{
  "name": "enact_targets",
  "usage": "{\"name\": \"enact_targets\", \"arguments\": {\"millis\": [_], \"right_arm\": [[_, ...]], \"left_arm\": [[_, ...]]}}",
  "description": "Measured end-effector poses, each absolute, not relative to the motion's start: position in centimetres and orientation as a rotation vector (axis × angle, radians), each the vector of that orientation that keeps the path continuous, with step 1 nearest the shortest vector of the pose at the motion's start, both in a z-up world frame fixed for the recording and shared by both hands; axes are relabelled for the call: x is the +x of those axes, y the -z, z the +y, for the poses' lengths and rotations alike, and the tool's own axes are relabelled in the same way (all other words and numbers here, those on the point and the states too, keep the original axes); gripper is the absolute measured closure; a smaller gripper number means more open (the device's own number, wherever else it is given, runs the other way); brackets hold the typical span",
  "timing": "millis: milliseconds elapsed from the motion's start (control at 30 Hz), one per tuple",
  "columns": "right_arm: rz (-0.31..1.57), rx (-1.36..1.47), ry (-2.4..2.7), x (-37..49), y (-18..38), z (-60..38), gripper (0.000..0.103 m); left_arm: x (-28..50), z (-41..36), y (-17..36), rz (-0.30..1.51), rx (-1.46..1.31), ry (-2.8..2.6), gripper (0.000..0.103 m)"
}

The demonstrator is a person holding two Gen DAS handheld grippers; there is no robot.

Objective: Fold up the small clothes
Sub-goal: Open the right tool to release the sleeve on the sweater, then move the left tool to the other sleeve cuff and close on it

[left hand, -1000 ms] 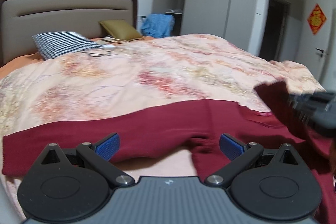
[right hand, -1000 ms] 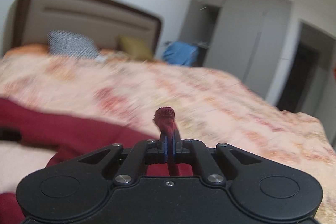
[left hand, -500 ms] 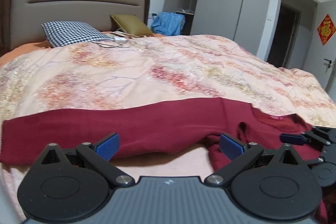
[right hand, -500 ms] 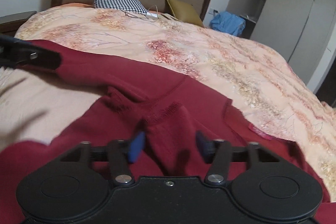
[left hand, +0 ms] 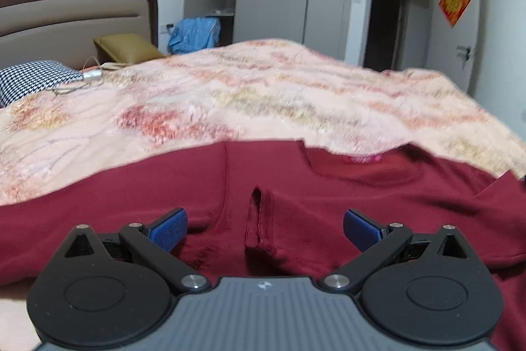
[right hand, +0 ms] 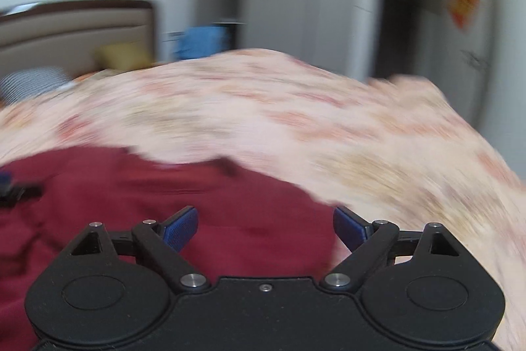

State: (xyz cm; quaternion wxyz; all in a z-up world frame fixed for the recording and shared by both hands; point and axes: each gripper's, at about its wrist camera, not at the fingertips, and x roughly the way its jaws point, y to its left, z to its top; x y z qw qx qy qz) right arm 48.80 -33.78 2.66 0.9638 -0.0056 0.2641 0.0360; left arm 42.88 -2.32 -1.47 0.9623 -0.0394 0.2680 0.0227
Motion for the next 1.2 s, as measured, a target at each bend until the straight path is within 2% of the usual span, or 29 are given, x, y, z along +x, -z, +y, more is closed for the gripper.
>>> {"name": "enact_targets", "arguments": {"millis": [133, 233, 300, 333, 367, 467, 600, 700, 800, 900, 967, 1033, 1200], "right_arm": [[0.609, 0.215, -0.07, 50.8, -0.7, -38.6, 0.035], [0.649, 0.337, -0.122, 52.4, 0.7, -39.6, 0.045], [0.658, 0.39, -0.144, 53.2, 1.1, -39.6, 0.064], [0.66, 0.406, -0.146, 53.4, 1.3, -39.7, 0.081], [0.655, 0.407, -0.147, 53.5, 1.0, -39.6, 0.089], [0.609, 0.285, -0.123, 53.0, 0.1, -38.9, 0.094], [0.599, 0.148, -0.059, 52.5, 0.8, -38.0, 0.094], [0.644, 0.162, -0.038, 52.8, 2.4, -38.4, 0.092], [0.628, 0.217, -0.012, 51.1, 2.0, -39.0, 0.076], [0.58, 0.135, 0.001, 47.7, 0.9, -38.6, 0.066], [0.556, 0.084, 0.007, 45.1, 0.4, -38.3, 0.056], [0.551, 0.04, -0.019, 42.7, 0.4, -37.8, 0.05], [0.53, -0.183, -0.059, 39.6, 1.9, -34.4, 0.05]], "left_arm": [[42.7, -1.5, 3.5, 0.567, -0.131, -0.063, 0.0], [42.2, -0.9, 4.1, 0.553, -0.169, -0.05, 0.0], [42.3, -0.8, 4.3, 0.558, -0.171, -0.048, 0.0], [42.4, -0.9, 4.5, 0.565, -0.164, -0.05, 0.0], [42.5, -1.0, 4.5, 0.572, -0.155, -0.053, 0.0], [42.7, -1.4, 4.6, 0.583, -0.131, -0.059, 0.0], [42.8, -1.9, 4.8, 0.591, -0.103, -0.062, 0.0], [43.0, -2.0, 5.0, 0.6, -0.097, -0.063, 0.0], [42.9, -1.9, 5.0, 0.598, -0.105, -0.06, 0.0], [42.9, -1.8, 5.0, 0.595, -0.109, -0.059, 0.0], [42.9, -1.8, 5.1, 0.594, -0.11, -0.059, 0.0], [42.8, -1.7, 5.1, 0.591, -0.112, -0.058, 0.0], [42.7, -1.6, 5.1, 0.588, -0.119, -0.054, 0.0]]}}
